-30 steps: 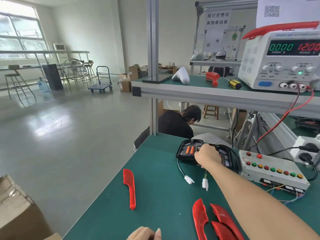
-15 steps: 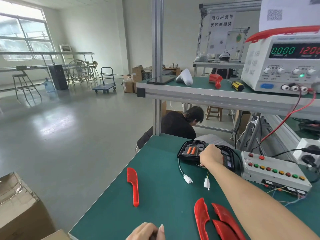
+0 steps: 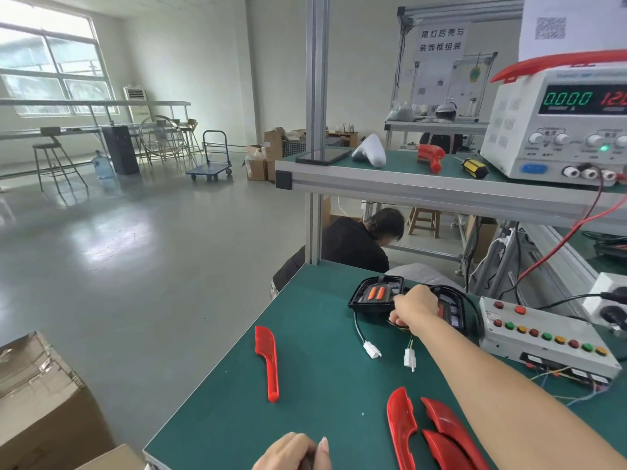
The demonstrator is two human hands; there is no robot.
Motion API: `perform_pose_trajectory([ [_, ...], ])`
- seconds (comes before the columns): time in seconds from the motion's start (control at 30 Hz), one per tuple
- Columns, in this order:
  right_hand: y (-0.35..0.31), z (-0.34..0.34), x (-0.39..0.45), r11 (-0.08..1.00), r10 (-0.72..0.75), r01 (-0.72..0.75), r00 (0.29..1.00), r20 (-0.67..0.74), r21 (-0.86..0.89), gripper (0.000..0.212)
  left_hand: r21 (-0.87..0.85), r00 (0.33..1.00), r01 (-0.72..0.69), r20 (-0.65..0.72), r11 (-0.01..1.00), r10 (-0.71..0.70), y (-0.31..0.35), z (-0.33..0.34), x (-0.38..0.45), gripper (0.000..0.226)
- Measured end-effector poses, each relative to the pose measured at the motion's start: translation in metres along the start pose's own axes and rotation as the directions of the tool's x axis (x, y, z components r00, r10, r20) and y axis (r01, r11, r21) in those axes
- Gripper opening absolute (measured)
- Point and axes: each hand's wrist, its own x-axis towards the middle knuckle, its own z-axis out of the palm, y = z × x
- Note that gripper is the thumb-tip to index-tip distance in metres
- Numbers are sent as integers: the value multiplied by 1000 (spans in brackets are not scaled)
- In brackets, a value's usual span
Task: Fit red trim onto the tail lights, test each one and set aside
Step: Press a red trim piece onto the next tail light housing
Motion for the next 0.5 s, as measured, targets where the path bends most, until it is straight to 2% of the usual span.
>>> perform_pose_trajectory([
  [0.07,3,2,-4,993,-53,50,998,28,104,31,-29,995,14,97,999,-11,-3,-1,-5,42],
  [0.23,16,1,-32,962,-107,75,988,111,263,21,-52,998,-20,51,998,22,-4,-6,-8,40],
  [0.37,31,-5,-81,885,-120,45,984,134,464,20,-76,996,30,89,997,-23,-1,-9,-9,41],
  [0.5,62,-15,-138,860,-171,88,977,123,502,20,-97,995,69,74,993,-62,2,-11,-10,39],
])
